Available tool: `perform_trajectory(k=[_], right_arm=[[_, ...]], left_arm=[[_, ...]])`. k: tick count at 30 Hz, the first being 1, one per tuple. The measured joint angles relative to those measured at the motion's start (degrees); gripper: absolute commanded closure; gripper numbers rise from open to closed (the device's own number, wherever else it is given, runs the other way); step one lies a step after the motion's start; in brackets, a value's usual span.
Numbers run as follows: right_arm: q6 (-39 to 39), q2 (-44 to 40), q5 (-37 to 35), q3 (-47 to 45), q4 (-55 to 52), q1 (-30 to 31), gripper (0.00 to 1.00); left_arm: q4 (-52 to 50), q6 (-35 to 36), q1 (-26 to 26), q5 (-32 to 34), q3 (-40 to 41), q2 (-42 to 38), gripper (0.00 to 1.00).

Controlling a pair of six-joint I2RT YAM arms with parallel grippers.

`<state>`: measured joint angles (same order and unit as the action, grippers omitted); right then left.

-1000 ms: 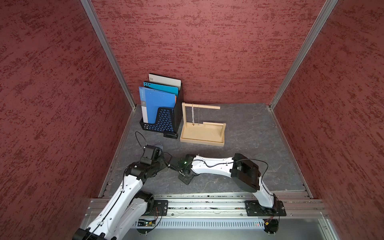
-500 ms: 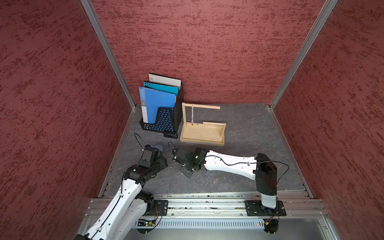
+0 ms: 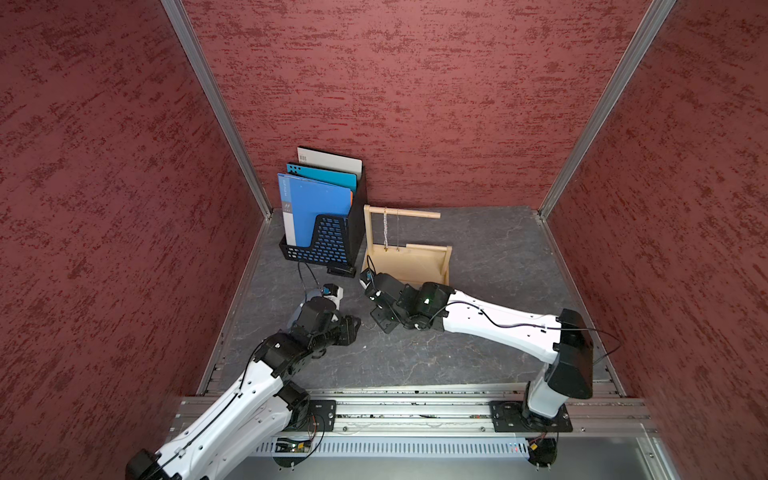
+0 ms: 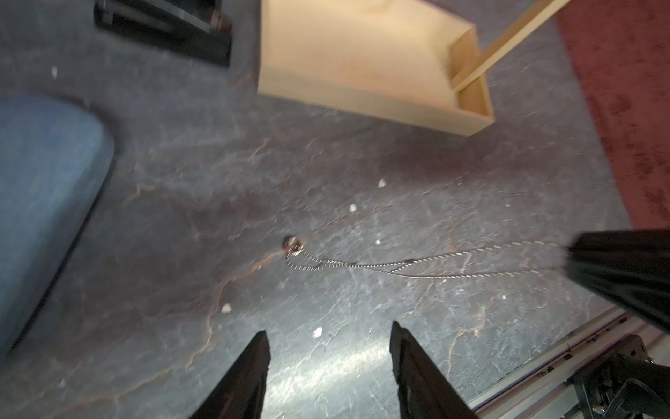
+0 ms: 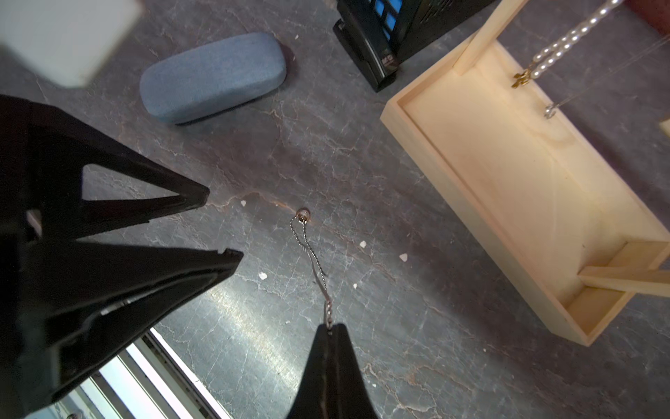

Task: Hang the necklace on the jewelry display stand
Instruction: Pick up the necklace from the center of the board.

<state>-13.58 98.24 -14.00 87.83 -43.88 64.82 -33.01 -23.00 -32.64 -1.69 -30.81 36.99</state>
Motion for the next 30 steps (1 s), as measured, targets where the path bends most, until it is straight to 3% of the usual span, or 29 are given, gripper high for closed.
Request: perform_trajectory(k=[6,13,20,30], right_arm=[[1.0,-4.0,-1.6,-0.5,2.6,-0.2,1.0],[2.6,-5.5,-2.8,1.6,3.7,-0.5,1.0],[3.6,-5.7,-3.5,3.6,3.7,-0.5,1.0],[4.5,-9.1,-5.4,6.0,3.7,-0.5,1.0]], left_arm=[[6.7,8.4,-0.9,-2.7,0.0,-3.7,0.46],[11.6,14.5,-1.3,-4.3,-0.7,1.2,0.51],[18.5,16.3,-1.4,-5.6,-0.4,5.7,0.61],[27.6,16.0,-1.3,-8.2,0.6,9.7,0.58]])
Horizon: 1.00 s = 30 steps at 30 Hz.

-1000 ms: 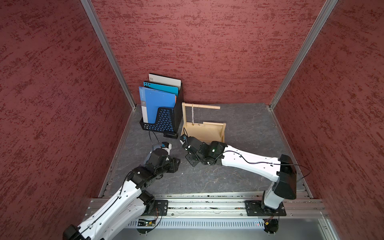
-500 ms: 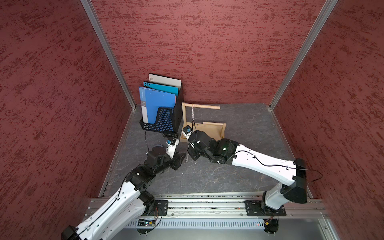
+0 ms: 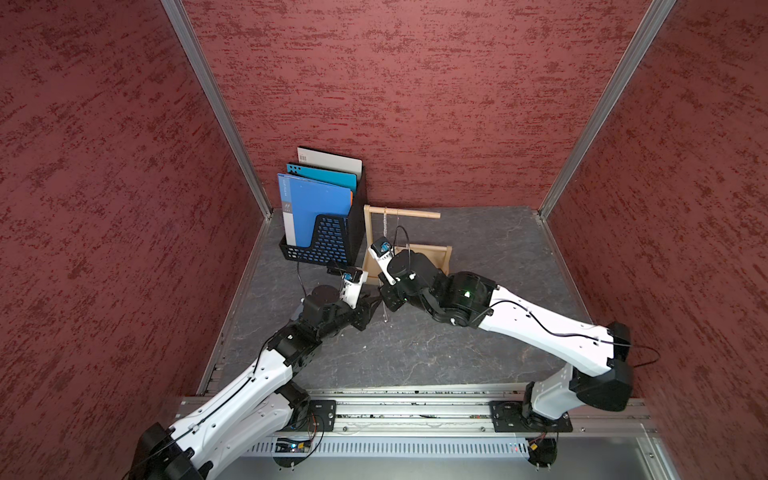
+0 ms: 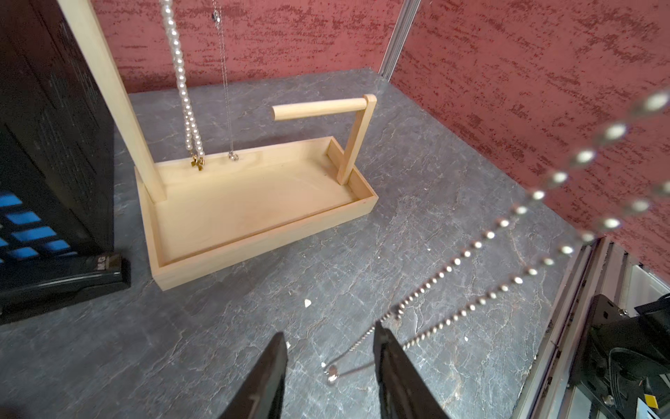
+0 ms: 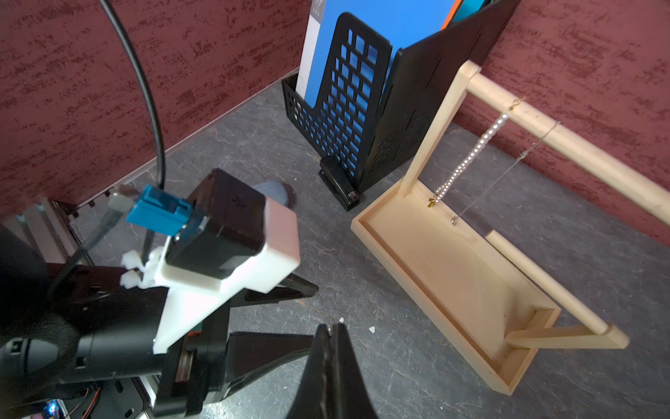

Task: Hang the necklace on the jewelry display stand
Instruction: Pick up the necklace from the center of the board.

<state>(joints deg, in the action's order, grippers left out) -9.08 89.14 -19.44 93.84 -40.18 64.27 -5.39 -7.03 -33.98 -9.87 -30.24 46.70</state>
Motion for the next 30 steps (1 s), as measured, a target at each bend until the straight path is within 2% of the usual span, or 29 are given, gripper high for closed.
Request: perform_trajectory(k=[7,12,18,21,26,30], right_arm=[[0.1,-0.9,-1.0,0.3,0.0,0.0,1.0],[0.1,-1.1,-1.4,0.6,-0.2,0.0,1.0],[-0.1,-2.1,-1.5,0.6,-0.3,0.0,1.0],[-0.4,-2.9,-1.7,0.6,-0.3,0.0,1.0],[-1.1,-4.1,-2.6,0.6,-0.3,0.0,1.0],[-1.7,-5.4,-4.1,-0.3,-0.3,0.0,1.0]], left_arm=[[4.0,-0.2,0.0,-1.9,0.0,2.1,0.58],[5.8,-0.9,0.0,-2.1,0.0,4.3,0.64],[8.3,-1.9,0.2,-2.3,-0.5,8.0,0.66],[9.4,-2.4,0.3,-3.1,-1.6,10.0,0.75],[10.8,-3.1,0.3,-4.2,-2.7,10.5,0.97],[10.1,-3.7,0.7,-4.5,-4.0,9.0,1.0]])
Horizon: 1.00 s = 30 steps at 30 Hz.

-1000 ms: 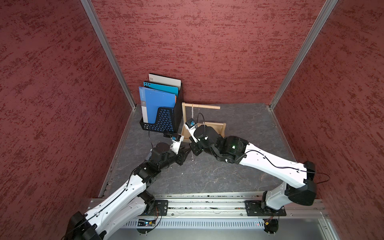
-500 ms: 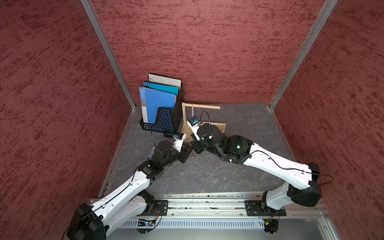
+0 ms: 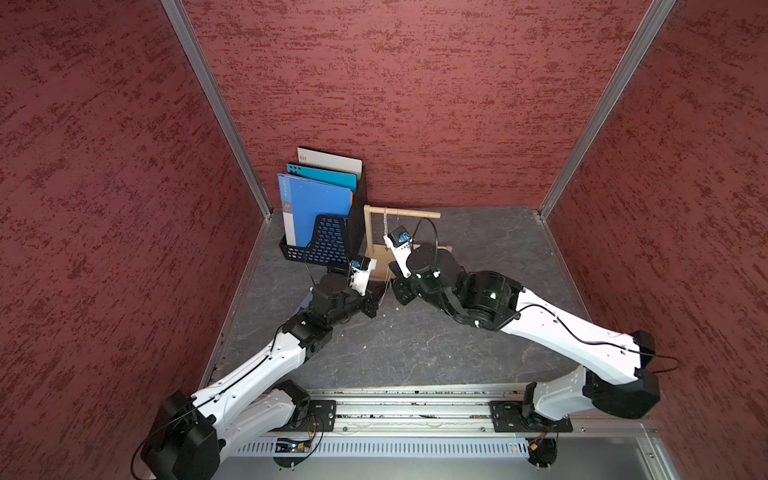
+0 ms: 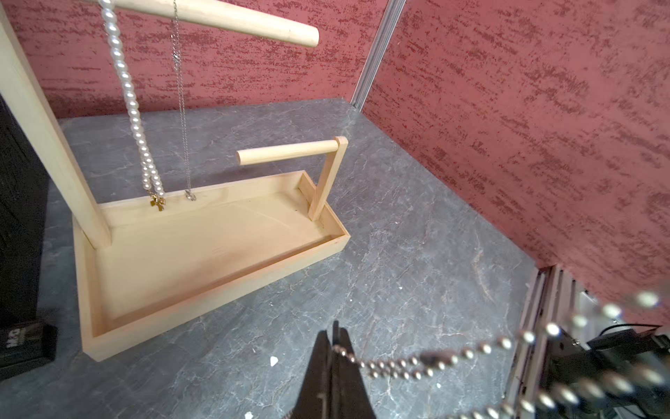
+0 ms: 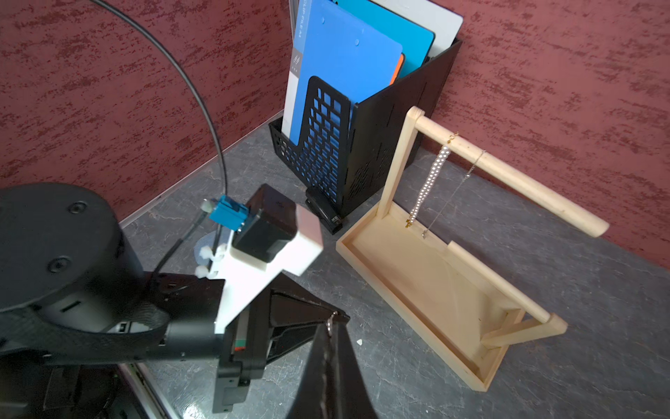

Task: Hang the necklace on the jewelry display stand
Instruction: Pick up the necklace from the center of the board.

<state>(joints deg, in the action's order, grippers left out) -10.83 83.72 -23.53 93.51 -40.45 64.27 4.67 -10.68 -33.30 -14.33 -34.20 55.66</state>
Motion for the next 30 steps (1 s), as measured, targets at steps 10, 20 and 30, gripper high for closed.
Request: perform_trajectory(k=[10,20,30], right_arm=[[-3.3,-6.7,-3.1,-8.6,0.0,-1.1,1.0],[-6.8,-11.4,-5.6,-21.4,5.2,-3.8,1.0],[-6.4,-12.5,-2.3,-26.4,14.6,-11.1,0.98]], left_arm=[[-9.6,2.5,1.8,2.9,-8.3,-4.8,1.0],[-17.3,3.9,2.1,4.0,-17.2,-5.5,1.0],[-22.2,3.5,1.0,1.1,-34.1,2.6,1.0]])
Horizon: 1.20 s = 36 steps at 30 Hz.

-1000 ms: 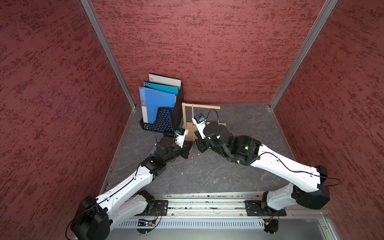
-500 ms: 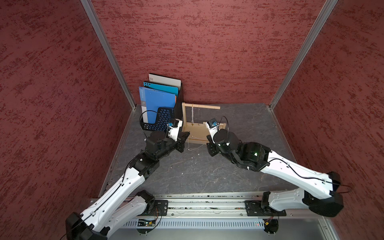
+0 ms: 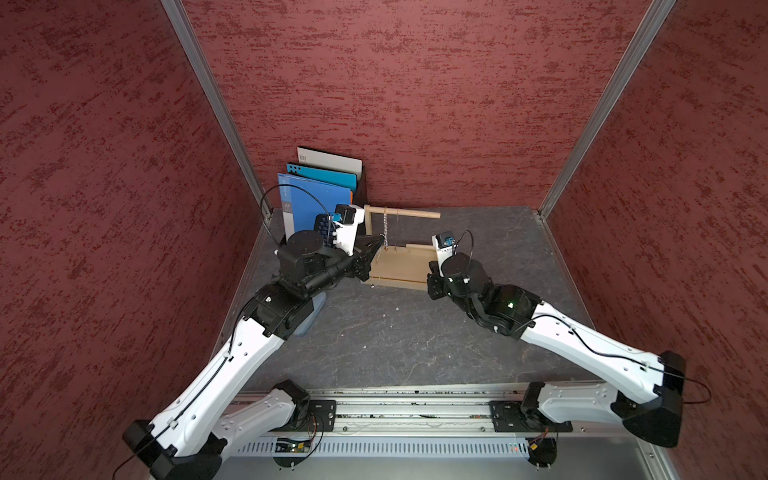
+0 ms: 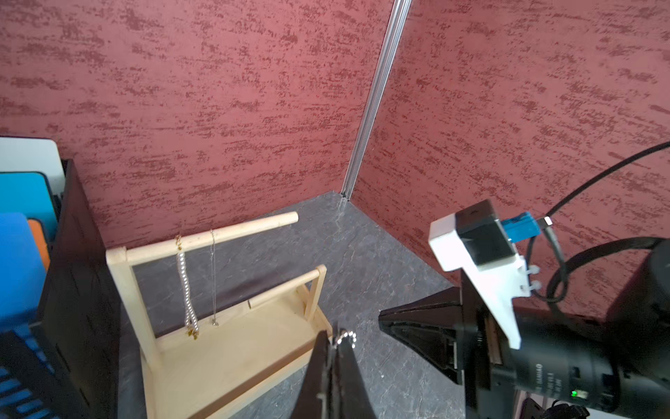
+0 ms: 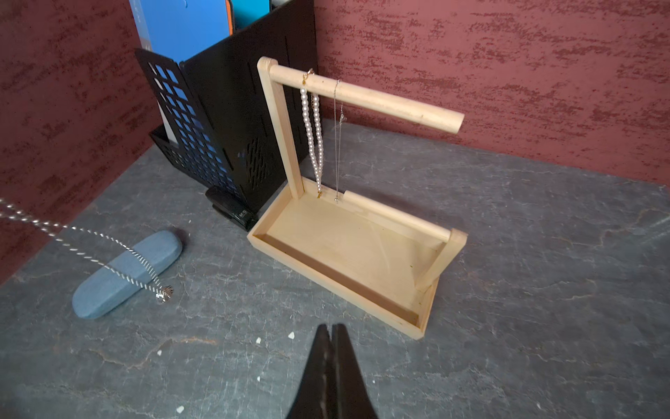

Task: Hang the necklace on the jewelry display stand
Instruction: Pick up the necklace from the center of the board.

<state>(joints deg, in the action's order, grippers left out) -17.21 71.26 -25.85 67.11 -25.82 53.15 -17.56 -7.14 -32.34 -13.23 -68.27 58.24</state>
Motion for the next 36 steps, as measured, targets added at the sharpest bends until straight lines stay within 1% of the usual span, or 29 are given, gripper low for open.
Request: perform_trajectory(k=[1,3,5,6,8,13,20,22,25,26,28,31,36], right_arm=[[-0.2,-0.2,1.1,-1.0,1.1,-0.3,0.91],[-0.4,-1.1,4.5,-3.6,3.6,-0.7,0.7],[-0.7,-2.7,7.9,-6.3,6.0,-0.8,0.57],[-1.0,-3.6,9.4,-7.5,7.2,-0.7,0.52],[-1.6,-5.6,12.6,-9.5,9.6,-0.7,0.48],[-2.1,-6.1,18.2,-9.4,15.3,-0.7,0.49],[-2.1,0.9,23.0,-5.3,20.6,-0.7,0.55],[-2.1,2.8,23.7,-3.8,21.2,-0.7,0.62],[-2.1,4.3,23.9,-2.8,22.1,-0.7,0.75],[-2.2,4.4,23.7,-2.8,22.4,-0.7,0.77],[-2.4,4.5,23.4,-2.8,22.8,-0.7,0.8],[-2.7,4.5,23.1,-2.8,23.5,-0.7,0.8],[-3.3,4.7,23.3,-2.8,24.2,-0.7,0.7]], left_arm=[[-0.1,-0.1,-0.1,0.0,-0.2,0.4,1.0],[-1.0,-0.1,-0.2,-0.2,-0.4,1.4,1.0],[-1.9,-0.1,-0.2,-0.5,-0.5,2.6,1.0],[-2.4,-0.1,-0.2,-0.8,-0.6,3.2,1.0],[-3.7,0.0,-0.2,-1.4,-0.9,4.5,1.0],[-6.1,-0.1,-0.2,-2.0,-1.6,5.6,1.0],[-7.0,-0.6,-0.3,-3.3,-2.0,5.4,1.0],[-7.6,-0.9,-0.4,-3.6,-2.0,5.3,1.0],[-8.2,-1.0,-0.5,-3.9,-1.9,4.7,1.0],[-8.3,-1.0,-0.5,-4.1,-1.9,4.3,1.0],[-8.6,-1.0,-0.5,-4.4,-1.9,3.6,1.0],[-8.6,-1.0,-0.5,-4.6,-1.8,2.7,1.0],[-8.7,-1.0,-0.5,-4.8,-1.2,2.0,1.0]])
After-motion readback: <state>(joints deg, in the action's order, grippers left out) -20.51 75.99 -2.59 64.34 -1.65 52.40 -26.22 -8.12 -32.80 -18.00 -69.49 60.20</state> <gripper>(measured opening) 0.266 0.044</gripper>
